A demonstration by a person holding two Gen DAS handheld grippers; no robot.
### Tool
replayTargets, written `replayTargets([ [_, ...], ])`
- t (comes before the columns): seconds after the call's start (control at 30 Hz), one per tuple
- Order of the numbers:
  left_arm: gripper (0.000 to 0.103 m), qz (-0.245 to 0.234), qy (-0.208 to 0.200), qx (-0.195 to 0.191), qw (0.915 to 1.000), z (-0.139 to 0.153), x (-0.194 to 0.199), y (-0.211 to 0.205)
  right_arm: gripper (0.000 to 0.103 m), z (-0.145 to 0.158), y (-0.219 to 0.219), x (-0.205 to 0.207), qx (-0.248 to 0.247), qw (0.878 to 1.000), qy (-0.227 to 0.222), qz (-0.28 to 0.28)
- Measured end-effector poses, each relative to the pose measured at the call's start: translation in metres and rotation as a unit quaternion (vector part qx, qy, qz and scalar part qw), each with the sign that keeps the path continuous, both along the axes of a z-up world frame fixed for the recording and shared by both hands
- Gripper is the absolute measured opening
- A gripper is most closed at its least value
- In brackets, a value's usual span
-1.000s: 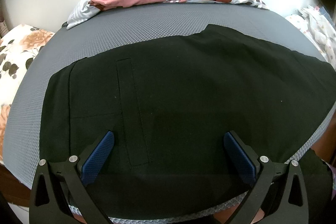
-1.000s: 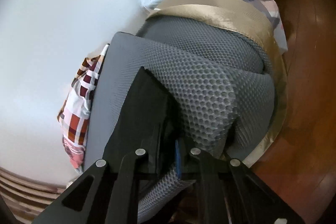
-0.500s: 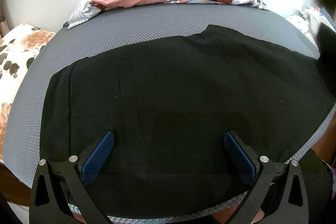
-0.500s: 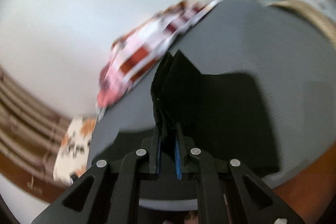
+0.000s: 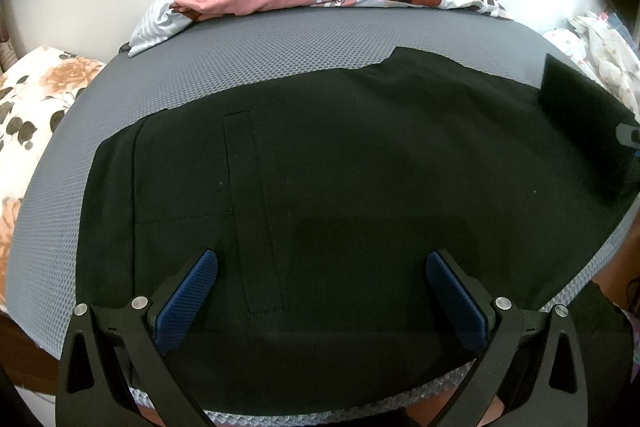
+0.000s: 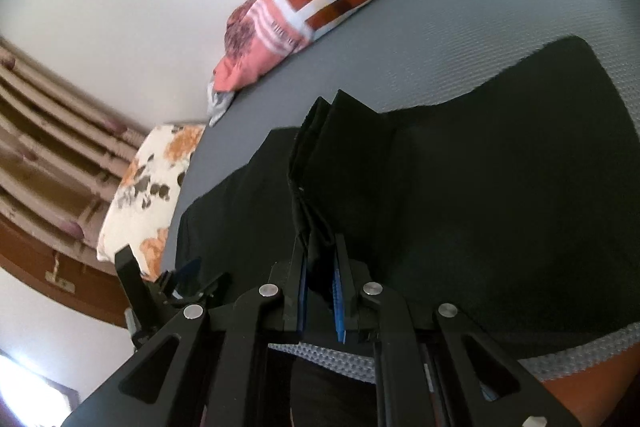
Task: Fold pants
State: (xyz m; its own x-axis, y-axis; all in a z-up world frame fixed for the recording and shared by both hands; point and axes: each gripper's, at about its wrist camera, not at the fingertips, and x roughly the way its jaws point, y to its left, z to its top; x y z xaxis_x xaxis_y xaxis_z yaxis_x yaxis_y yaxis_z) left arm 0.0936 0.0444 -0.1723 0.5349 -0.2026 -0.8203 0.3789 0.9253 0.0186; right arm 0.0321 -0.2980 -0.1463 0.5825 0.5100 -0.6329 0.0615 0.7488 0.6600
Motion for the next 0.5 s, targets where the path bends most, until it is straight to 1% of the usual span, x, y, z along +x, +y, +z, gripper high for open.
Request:
replayTargets([
  [0.2,0.103,0.0,0.0,0.0,1.0,0.0,0.0,0.0,0.011,-0.003,0.024,0.011,0.002,1.0,0.004,0.02],
  [0.3,0.103,0.001,0.0,0.0,1.0,0.0,-0.001,-0.001,0.012,-0.007,0.036,0.018,-0.016,0.999,0.006,0.032],
  [0.43,0.103,0.002,0.0,0.0,1.0,0.0,-0.001,-0.002,0.012,-0.013,0.046,0.021,-0.023,0.999,0.012,0.044],
  [0.5,0.103,0.002,0.0,0.0,1.0,0.0,-0.001,-0.002,0.012,-0.012,0.051,0.022,-0.038,0.998,0.009,0.052],
])
